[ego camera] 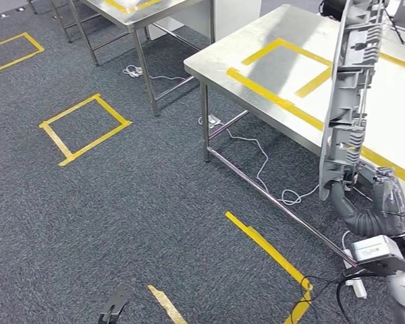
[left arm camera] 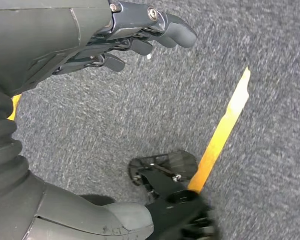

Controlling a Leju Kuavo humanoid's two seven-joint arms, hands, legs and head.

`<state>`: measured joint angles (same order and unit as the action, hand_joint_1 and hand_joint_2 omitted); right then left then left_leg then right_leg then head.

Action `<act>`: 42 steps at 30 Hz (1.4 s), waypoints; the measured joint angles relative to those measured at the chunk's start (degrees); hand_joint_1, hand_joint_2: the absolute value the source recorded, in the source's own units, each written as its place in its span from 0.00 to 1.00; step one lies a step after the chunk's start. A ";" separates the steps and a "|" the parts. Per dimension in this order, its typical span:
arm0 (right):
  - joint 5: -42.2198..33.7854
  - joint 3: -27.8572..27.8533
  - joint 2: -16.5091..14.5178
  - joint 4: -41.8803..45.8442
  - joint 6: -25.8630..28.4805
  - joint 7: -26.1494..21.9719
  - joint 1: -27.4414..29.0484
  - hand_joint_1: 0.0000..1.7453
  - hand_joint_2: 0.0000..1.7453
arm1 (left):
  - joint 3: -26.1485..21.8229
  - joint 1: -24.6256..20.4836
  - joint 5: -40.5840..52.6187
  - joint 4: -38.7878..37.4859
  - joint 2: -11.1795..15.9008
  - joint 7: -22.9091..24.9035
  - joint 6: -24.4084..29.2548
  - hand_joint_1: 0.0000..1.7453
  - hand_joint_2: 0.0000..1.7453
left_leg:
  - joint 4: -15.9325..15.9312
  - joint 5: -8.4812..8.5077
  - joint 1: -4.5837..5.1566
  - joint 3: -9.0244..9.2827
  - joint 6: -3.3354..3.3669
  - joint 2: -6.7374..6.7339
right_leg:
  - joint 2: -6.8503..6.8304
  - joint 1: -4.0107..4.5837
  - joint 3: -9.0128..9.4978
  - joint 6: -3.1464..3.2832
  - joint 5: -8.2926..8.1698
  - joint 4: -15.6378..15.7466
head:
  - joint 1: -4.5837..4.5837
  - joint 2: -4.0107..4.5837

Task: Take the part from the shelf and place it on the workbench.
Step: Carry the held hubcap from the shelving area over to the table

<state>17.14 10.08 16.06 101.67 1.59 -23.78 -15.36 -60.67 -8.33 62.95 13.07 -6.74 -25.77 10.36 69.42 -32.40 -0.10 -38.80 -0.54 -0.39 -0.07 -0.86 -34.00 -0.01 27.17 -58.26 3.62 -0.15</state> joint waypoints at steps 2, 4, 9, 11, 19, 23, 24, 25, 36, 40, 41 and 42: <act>-0.01 0.02 0.00 -0.02 -0.05 0.00 0.01 1.00 1.00 | 0.00 0.14 0.00 0.00 -0.05 0.00 0.00 0.00 1.00 | 6.14 -1.98 -0.05 -2.70 -0.06 0.02 | 0.37 0.05 0.01 0.08 0.00 -0.01 | -0.01 0.00; -0.01 0.04 0.00 -0.04 -0.08 0.00 0.01 1.00 1.00 | 0.00 0.18 0.00 0.00 -0.06 0.00 0.00 0.00 1.00 | 3.91 0.39 -0.05 -1.66 0.24 0.15 | 0.90 0.09 0.10 0.07 0.00 -0.02 | 0.00 0.00; -0.01 0.14 0.00 -0.04 -0.11 0.01 -0.05 1.00 1.00 | 0.00 0.02 0.00 0.00 0.17 0.00 0.05 0.00 1.00 | -10.27 5.72 0.16 4.65 1.36 2.06 | 1.99 0.19 -0.32 -0.79 -0.15 -0.10 | -0.05 0.00; -0.01 0.15 0.05 -0.04 -0.12 0.01 -0.06 1.00 1.00 | 0.01 0.02 0.00 0.00 0.06 -0.01 0.06 0.00 1.00 | -10.81 5.92 0.10 4.67 1.69 1.67 | 2.12 0.07 -0.65 -1.45 -0.17 -0.04 | -0.05 0.00; -0.03 0.20 0.31 -0.26 -0.23 0.00 -0.19 1.00 1.00 | 0.02 -0.04 0.00 0.00 -0.09 -0.02 0.09 0.00 1.00 | -11.45 6.23 -0.18 4.99 2.65 -0.19 | 0.45 0.08 -7.45 -2.58 5.36 -14.26 | -0.42 0.00; -0.08 0.21 0.45 -0.31 -0.45 0.04 -0.46 1.00 1.00 | 0.06 -0.13 0.00 0.00 -0.28 -0.02 0.09 0.00 1.00 | -10.86 5.67 0.04 5.14 1.82 -0.84 | -1.50 0.35 -0.43 -2.18 0.04 -0.72 | -0.41 0.00; -0.10 0.21 0.48 -0.33 -0.54 0.06 -0.50 1.00 1.00 | 0.07 -0.11 0.00 0.00 -0.28 -0.02 0.09 0.00 1.00 | -10.73 5.62 0.17 5.07 1.62 -1.05 | -1.51 0.50 -0.08 -1.88 0.26 -0.10 | -0.38 0.00; -0.14 0.21 0.51 -0.33 -0.62 0.08 -0.51 1.00 1.00 | 0.07 -0.10 0.00 0.00 -0.27 -0.02 0.09 0.00 1.00 | -10.61 5.59 0.23 5.03 1.45 -1.29 | -1.17 0.53 -0.06 -1.50 0.15 0.01 | -0.36 0.00; -0.32 0.34 0.61 -0.42 -0.95 0.11 -0.54 1.00 1.00 | 0.07 -0.02 0.00 0.00 -0.29 -0.02 0.09 0.00 1.00 | -1.74 3.22 -0.08 1.19 0.90 0.97 | 2.68 0.17 0.21 -0.01 -0.11 0.07 | -0.12 0.00; -0.38 0.40 0.63 -0.49 -1.03 0.15 -0.58 1.00 1.00 | 0.09 -0.07 0.00 0.00 -0.11 -0.02 0.09 0.00 1.00 | -10.27 5.61 0.05 4.77 1.51 3.04 | 4.25 0.02 -0.48 -1.00 -0.40 0.03 | -0.14 0.00; -0.39 0.42 0.65 -0.49 -1.04 0.15 -0.56 1.00 1.00 | 0.12 -0.10 0.00 0.00 -0.21 -0.02 0.09 0.00 1.00 | -10.59 5.66 0.04 4.81 1.64 2.66 | 4.49 -0.08 -0.64 -1.37 -0.47 0.10 | -0.11 0.00; -0.40 0.41 0.69 -0.49 -1.04 0.17 -0.55 1.00 1.00 | 0.17 -0.14 0.00 0.00 -0.26 -0.02 0.09 0.00 1.00 | -10.87 5.82 -0.02 4.89 1.90 2.27 | 4.19 -0.10 -0.89 -1.67 -0.29 -0.04 | -0.16 0.00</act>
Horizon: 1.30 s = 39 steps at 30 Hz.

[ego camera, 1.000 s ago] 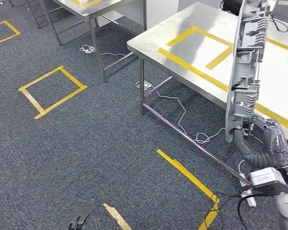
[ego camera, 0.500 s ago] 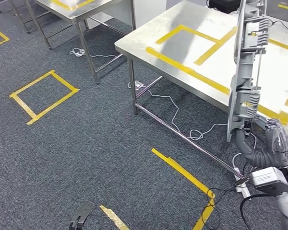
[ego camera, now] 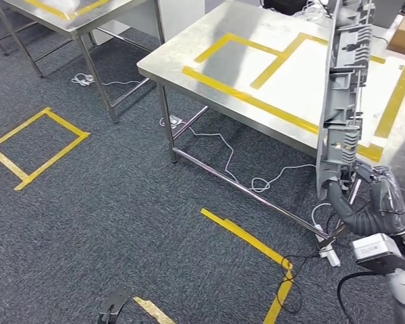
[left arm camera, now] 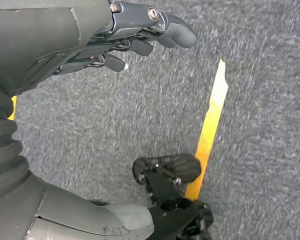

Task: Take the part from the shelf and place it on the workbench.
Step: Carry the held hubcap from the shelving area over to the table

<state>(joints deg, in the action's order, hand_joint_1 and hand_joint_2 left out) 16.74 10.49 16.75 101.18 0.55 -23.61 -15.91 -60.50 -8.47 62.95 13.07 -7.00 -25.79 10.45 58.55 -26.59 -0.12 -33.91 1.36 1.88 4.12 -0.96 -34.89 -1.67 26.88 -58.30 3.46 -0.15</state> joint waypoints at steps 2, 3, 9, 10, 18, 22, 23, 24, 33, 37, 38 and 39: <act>0.19 0.01 0.11 -0.05 0.04 0.03 -0.15 1.00 1.00 | 0.17 -0.14 0.01 0.00 -0.07 0.00 0.01 0.00 1.00 | -0.58 0.35 -0.22 0.19 0.56 -0.69 | -1.67 0.13 -1.49 -0.39 1.94 -2.85 | -0.28 0.00; 0.38 0.02 0.16 -0.11 0.09 0.07 -0.23 1.00 1.00 | 0.25 -0.15 0.02 0.00 -0.03 0.00 0.01 0.00 1.00 | -0.65 0.40 -0.23 0.21 0.72 -0.97 | -2.70 0.16 -3.01 -0.50 3.68 -6.08 | -0.42 0.00; 2.10 0.26 0.19 -0.51 0.49 0.69 -0.58 1.00 1.00 | 0.60 -0.02 -0.07 0.00 -0.08 0.00 -2.46 0.00 1.00 | -0.46 0.26 -0.20 0.28 0.59 -2.00 | -3.99 0.03 -3.66 -0.97 2.66 -8.52 | -0.53 0.00; 2.37 0.36 0.19 -0.57 0.52 0.79 -0.85 1.00 1.00 | 0.68 -0.06 -0.13 0.00 -0.06 0.00 -2.89 0.00 1.00 | -0.34 0.17 -0.10 0.24 0.40 -2.01 | -4.29 0.09 -1.37 -0.87 1.33 -4.41 | -0.55 0.00; 3.39 1.20 0.19 -1.06 1.14 0.87 -1.91 1.00 1.00 | 0.86 0.04 -0.44 0.00 0.32 0.04 -3.93 0.00 1.00 | 5.75 -3.60 -0.03 -2.48 -1.68 -2.02 | -4.36 -0.01 1.34 1.35 0.14 0.65 | -0.16 0.00; 3.42 1.50 0.19 -1.41 1.22 0.88 -1.99 1.00 1.00 | 0.87 0.27 -0.44 0.00 0.34 0.22 -3.87 0.00 1.00 | 16.88 -7.38 -0.17 -7.55 -1.99 -2.00 | -4.09 0.05 1.35 1.59 0.20 0.60 | -0.02 0.00; 3.43 1.54 0.19 -1.48 1.22 0.88 -1.99 1.00 1.00 | 0.87 0.28 -0.44 0.00 0.37 0.23 -3.85 0.00 1.00 | 15.21 -5.85 -0.17 -6.85 -1.88 -2.00 | -3.96 0.05 1.40 1.58 0.21 0.58 | -0.02 0.00; 3.43 1.57 0.19 -1.52 1.22 0.88 -2.01 1.00 1.00 | 0.87 0.25 -0.44 0.00 0.40 0.25 -3.84 0.00 1.00 | 11.57 -3.57 -0.17 -5.23 -1.68 -1.97 | -3.84 0.06 1.48 1.53 0.24 0.56 | -0.01 0.00; 3.48 1.94 0.22 -2.05 1.27 0.88 -2.67 1.00 1.00 | 0.98 0.01 -0.23 0.00 0.49 0.39 -3.75 0.00 1.00 | -0.55 0.68 -0.28 -0.30 0.39 -1.81 | -3.74 0.17 -1.45 -0.51 3.30 -4.06 | -0.28 0.00; 3.51 2.10 0.23 -2.67 1.27 0.88 -2.85 1.00 1.00 | 1.01 0.01 -0.08 0.00 0.50 0.44 -3.74 0.00 1.00 | -0.51 0.62 -0.20 -0.30 0.58 -1.86 | -3.79 0.18 -7.19 -0.83 7.25 -15.97 | -0.35 0.00; 3.51 2.14 0.23 -2.77 1.26 0.88 -2.88 1.00 1.00 | 1.02 0.02 -0.08 0.00 0.50 0.46 -3.74 0.00 1.00 | -0.49 0.58 -0.21 -0.20 0.58 -1.86 | -3.82 0.17 -6.65 -0.81 5.86 -14.63 | -0.35 0.00; 3.52 2.17 0.23 -2.81 1.26 0.88 -2.94 1.00 1.00 | 1.04 0.02 -0.08 0.00 0.49 0.49 -3.73 0.00 1.00 | -0.46 0.50 -0.23 -0.07 0.53 -1.85 | -3.92 0.16 -5.03 -0.75 3.74 -11.20 | -0.36 0.00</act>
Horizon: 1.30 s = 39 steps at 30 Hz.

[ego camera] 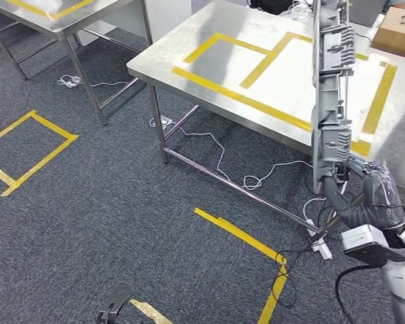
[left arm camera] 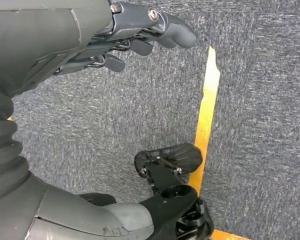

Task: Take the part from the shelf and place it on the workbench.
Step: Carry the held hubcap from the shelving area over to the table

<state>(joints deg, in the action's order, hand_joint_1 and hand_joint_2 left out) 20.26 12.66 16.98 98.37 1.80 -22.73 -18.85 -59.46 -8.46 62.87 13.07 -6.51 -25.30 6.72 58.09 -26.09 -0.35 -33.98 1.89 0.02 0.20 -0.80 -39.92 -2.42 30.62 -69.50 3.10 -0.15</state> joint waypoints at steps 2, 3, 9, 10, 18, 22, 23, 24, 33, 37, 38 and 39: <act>0.00 0.05 0.01 -0.04 -0.01 0.00 -0.17 1.00 1.00 | 0.07 -0.03 0.00 0.00 0.00 0.02 0.04 0.00 1.00 | 0.21 -0.26 0.11 0.14 -0.29 0.06 | -0.33 0.06 4.03 0.21 -3.01 7.92 | -0.01 0.00; 0.00 0.09 0.02 -0.07 -0.01 0.01 -0.25 1.00 1.00 | 0.08 -0.04 -0.01 0.00 0.02 0.02 0.07 0.00 1.00 | 0.33 -0.33 0.22 0.07 -0.53 0.08 | -0.43 0.12 5.32 0.37 -3.53 10.32 | 0.04 0.00; 0.02 0.24 0.02 -0.19 -0.07 0.10 -0.48 1.00 1.00 | 0.10 -0.14 -0.04 0.00 0.34 0.07 0.22 0.00 1.00 | 4.27 -2.96 0.27 -1.67 -2.14 0.01 | -0.24 -0.07 6.09 2.05 -3.54 11.57 | 0.36 0.00; 0.02 0.30 0.02 -0.19 -0.11 0.18 -0.54 1.00 1.00 | 0.10 -0.16 -0.06 0.00 0.37 0.06 0.25 0.00 1.00 | 7.85 -4.77 0.22 -3.24 -2.37 0.01 | -0.25 -0.05 6.12 2.25 -3.49 11.57 | 0.45 0.00; 0.01 0.84 0.04 -0.44 -1.05 1.17 -1.49 1.00 1.00 | 0.17 -0.02 -0.31 0.00 0.78 0.06 0.36 0.00 1.00 | 2.91 0.28 0.48 -1.76 -1.13 0.11 | 0.40 0.45 6.63 2.21 -3.04 11.45 | 0.47 0.00; -0.17 1.26 0.34 -1.16 -2.25 1.85 -2.80 1.00 1.00 | 0.23 -0.07 -0.18 0.00 0.87 0.13 0.53 0.00 1.00 | 0.43 0.20 0.59 -0.91 -0.43 0.08 | 0.40 0.41 6.22 1.13 -2.83 11.42 | 0.42 0.00; -0.22 1.39 0.44 -1.33 -2.55 1.98 -3.22 1.00 1.00 | 0.26 -0.11 -0.09 0.00 0.88 0.17 0.55 0.00 1.00 | 0.16 0.33 0.46 -0.79 -0.15 0.06 | 0.34 0.37 5.79 0.87 -2.23 10.66 | 0.36 0.00; -0.27 1.54 0.58 -1.54 -2.85 2.08 -3.65 1.00 1.00 | 0.29 -0.19 0.01 0.00 0.89 0.27 0.57 0.00 1.00 | -0.11 0.45 0.32 -0.67 0.12 0.05 | 0.29 0.33 4.81 0.65 -1.10 8.73 | 0.25 0.00; -0.16 3.38 1.17 -3.73 -4.55 2.57 -6.04 1.00 1.00 | 1.08 -0.28 0.37 0.00 0.66 0.75 0.61 0.00 1.00 | 0.28 -0.61 0.37 0.22 -0.25 0.12 | -0.29 0.17 3.91 0.20 -4.18 9.08 | 0.04 0.00; -0.11 3.96 1.52 -4.66 -5.04 3.08 -6.86 1.00 1.00 | 1.25 -0.33 0.37 0.00 0.75 0.81 0.63 0.00 1.00 | 0.55 -0.90 0.53 0.08 -1.23 0.13 | -0.13 0.24 5.25 1.39 -3.89 11.33 | 0.18 0.00; -0.11 4.06 1.60 -4.79 -5.08 3.08 -6.97 1.00 1.00 | 1.26 -0.38 0.38 0.00 0.80 0.81 0.63 0.00 1.00 | 1.25 -1.46 0.52 -0.10 -1.51 0.13 | -0.15 0.14 5.46 1.75 -3.81 11.40 | 0.23 0.00; -0.11 4.15 1.64 -4.90 -5.10 3.08 -7.06 1.00 1.00 | 1.27 -0.44 0.38 0.00 0.84 0.81 0.63 0.00 1.00 | 2.75 -2.38 0.49 -0.66 -1.81 0.13 | -0.20 0.01 5.71 2.07 -3.74 11.51 | 0.34 0.00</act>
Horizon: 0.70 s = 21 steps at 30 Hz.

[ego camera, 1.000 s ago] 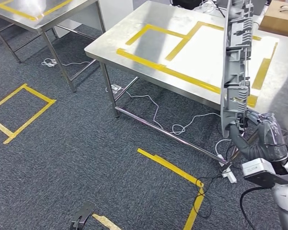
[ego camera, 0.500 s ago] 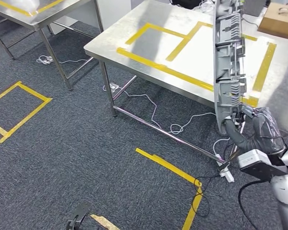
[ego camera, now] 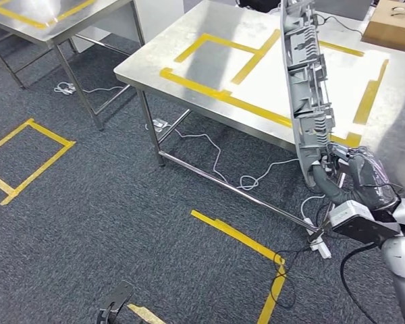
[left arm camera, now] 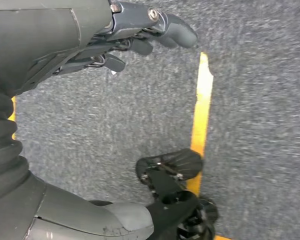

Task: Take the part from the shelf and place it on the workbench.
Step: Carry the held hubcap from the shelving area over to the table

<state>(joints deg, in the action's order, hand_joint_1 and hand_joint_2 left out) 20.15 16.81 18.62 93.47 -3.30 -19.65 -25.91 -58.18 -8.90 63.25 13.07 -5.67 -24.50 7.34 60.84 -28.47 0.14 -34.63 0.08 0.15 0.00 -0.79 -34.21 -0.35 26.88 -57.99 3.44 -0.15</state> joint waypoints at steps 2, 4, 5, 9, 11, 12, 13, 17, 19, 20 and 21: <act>-0.01 0.19 0.00 -0.32 -0.04 0.01 -0.09 1.00 1.00 | 0.01 0.00 0.02 0.00 0.01 0.01 -0.01 0.00 1.00 | 6.80 -3.08 -0.18 -3.24 -0.47 -0.01 | -0.08 -0.01 0.33 0.49 0.25 0.04 | 0.20 0.00; -0.01 0.45 0.00 -0.75 -0.10 0.02 -0.09 1.00 1.00 | 0.02 0.21 0.05 0.00 -0.03 0.04 -0.02 0.00 1.00 | 13.80 -5.14 -0.33 -7.14 -0.64 -0.01 | 0.05 0.09 0.50 0.70 0.45 0.02 | 0.24 0.00; -0.02 0.59 0.00 -0.93 -0.18 0.03 -0.08 1.00 1.00 | 0.02 0.31 0.09 0.00 -0.04 0.06 -0.02 0.00 1.00 | 14.71 -4.60 -0.34 -7.93 -0.58 -0.01 | 0.18 0.13 0.65 0.72 0.58 0.01 | 0.26 0.00; 0.12 1.07 0.06 -1.73 -0.92 0.18 -0.10 1.00 1.00 | 0.03 0.37 0.16 0.00 0.05 0.21 -0.02 0.00 1.00 | 2.16 3.28 -0.11 -3.02 0.49 0.04 | 0.53 0.29 1.71 0.31 1.42 -0.01 | 0.20 0.00; 0.36 1.39 0.22 -2.23 -1.28 0.31 -0.11 1.00 1.00 | 0.06 0.37 0.20 0.00 0.07 0.37 -0.02 0.00 1.00 | -1.29 3.57 0.14 -1.64 0.92 0.05 | 0.60 0.39 1.56 -0.21 1.61 0.01 | 0.15 0.00; 0.53 1.61 0.30 -2.46 -1.46 0.39 -0.13 1.00 1.00 | 0.09 0.42 0.22 0.00 0.05 0.41 -0.02 0.00 1.00 | -1.72 3.34 0.21 -1.58 1.07 0.03 | 0.62 0.40 1.46 -0.52 1.63 0.11 | 0.17 0.00; 0.78 1.87 0.38 -2.65 -1.67 0.50 -0.15 1.00 1.00 | 0.14 0.46 0.26 0.00 0.01 0.45 -0.02 0.00 1.00 | -2.06 3.27 0.07 -1.44 1.28 0.01 | 0.58 0.38 1.36 -0.84 1.76 0.23 | 0.19 0.00; 1.62 3.21 0.77 -3.70 -2.60 1.03 -0.86 1.00 1.00 | 0.37 0.30 0.38 0.00 0.01 0.45 -0.04 0.00 1.00 | -3.20 3.21 -0.32 -0.34 2.25 0.07 | 0.37 0.29 -2.63 -1.71 5.60 -7.46 | -0.30 0.00; 1.79 3.86 0.84 -4.31 -2.74 1.03 -1.02 1.00 1.00 | 0.39 0.32 0.40 0.00 0.01 0.45 -0.11 0.00 1.00 | -3.16 2.86 -0.31 -0.12 2.47 0.06 | 0.36 0.19 -7.30 -2.03 7.78 -15.11 | -0.34 0.00; 1.81 4.15 0.85 -4.56 -2.77 1.03 -1.01 1.00 1.00 | 0.39 0.39 0.41 0.00 -0.01 0.46 -0.16 0.00 1.00 | -3.14 2.63 -0.30 0.14 2.48 0.07 | 0.35 0.15 -8.65 -2.16 7.44 -16.70 | -0.33 0.00; 1.84 4.42 0.86 -4.79 -2.80 1.03 -1.05 1.00 1.00 | 0.39 0.45 0.42 0.00 -0.04 0.47 -0.21 0.00 1.00 | -3.12 2.33 -0.32 0.53 2.42 0.08 | 0.32 0.12 -8.82 -2.23 5.84 -15.95 | -0.34 0.00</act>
<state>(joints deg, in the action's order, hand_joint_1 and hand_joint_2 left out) 21.98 21.23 19.48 88.67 -6.10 -18.62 -26.96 -57.79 -8.45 63.66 13.07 -5.70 -24.03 7.13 57.72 -26.14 -0.18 -34.10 2.50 0.23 0.32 -0.67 -43.03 -2.58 32.72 -73.94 3.10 -0.15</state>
